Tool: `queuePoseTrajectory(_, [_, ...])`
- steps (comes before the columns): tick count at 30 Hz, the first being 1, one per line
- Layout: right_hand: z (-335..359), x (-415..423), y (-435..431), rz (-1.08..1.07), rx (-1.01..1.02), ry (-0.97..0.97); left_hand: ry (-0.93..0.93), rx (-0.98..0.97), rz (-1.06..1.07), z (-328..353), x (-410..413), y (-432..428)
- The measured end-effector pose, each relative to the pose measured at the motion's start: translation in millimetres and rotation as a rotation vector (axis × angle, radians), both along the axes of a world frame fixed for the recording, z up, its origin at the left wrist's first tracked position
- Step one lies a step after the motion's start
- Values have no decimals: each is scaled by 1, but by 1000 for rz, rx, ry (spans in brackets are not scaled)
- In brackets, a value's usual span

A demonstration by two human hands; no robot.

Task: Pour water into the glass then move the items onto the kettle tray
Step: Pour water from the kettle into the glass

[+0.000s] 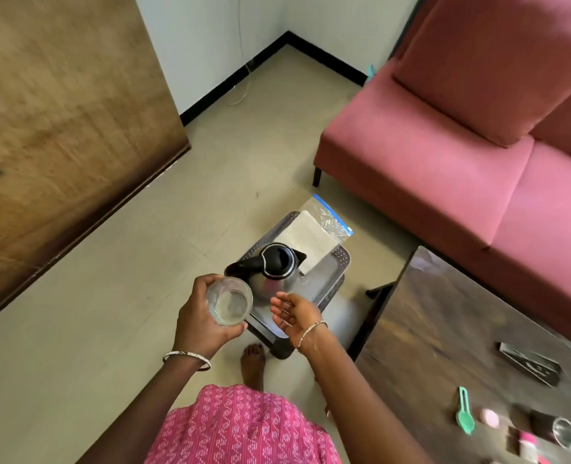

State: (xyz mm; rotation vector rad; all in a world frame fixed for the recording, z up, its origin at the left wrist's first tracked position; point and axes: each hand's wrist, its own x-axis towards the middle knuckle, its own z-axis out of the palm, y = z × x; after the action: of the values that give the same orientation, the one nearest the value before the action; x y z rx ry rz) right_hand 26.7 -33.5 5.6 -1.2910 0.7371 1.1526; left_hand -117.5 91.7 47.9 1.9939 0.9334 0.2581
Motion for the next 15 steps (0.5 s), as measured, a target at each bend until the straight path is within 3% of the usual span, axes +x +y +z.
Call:
queuePoseTrajectory(9, [65, -35, -135, 285, -2, -696, -70, 27, -194, 35, -6, -104])
queuePoseTrajectory(15, [96, -79, -247, 485, -71, -959, -162, -7, -337, 55, -21, -211])
